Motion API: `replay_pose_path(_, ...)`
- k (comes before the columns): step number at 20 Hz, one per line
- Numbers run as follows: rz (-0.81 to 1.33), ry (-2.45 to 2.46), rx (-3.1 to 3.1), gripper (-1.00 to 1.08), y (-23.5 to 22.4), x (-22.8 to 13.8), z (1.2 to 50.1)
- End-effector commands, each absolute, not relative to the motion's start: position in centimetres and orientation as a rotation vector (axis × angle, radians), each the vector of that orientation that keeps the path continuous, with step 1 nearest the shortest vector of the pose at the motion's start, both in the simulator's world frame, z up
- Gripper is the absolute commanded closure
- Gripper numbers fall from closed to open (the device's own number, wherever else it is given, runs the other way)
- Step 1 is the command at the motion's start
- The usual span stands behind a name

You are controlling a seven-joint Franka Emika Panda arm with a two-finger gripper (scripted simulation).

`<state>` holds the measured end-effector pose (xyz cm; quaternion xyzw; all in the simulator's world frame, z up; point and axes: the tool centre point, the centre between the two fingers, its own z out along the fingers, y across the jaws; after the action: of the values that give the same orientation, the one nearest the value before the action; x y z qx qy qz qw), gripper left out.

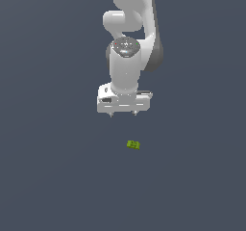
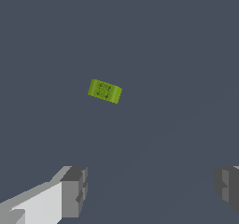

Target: Pick up the object and move it to a goal position.

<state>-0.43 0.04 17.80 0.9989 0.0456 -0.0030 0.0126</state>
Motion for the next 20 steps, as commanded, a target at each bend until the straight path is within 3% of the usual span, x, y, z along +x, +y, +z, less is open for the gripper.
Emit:
replay_pose_path(1, -0.015, 0.147, 3.113, -0.92, 0.2, -0.5, 17.8)
replay_pose_path(20, -0.022, 0.539, 3.063, -0.92, 1.0, 1.1, 15.6)
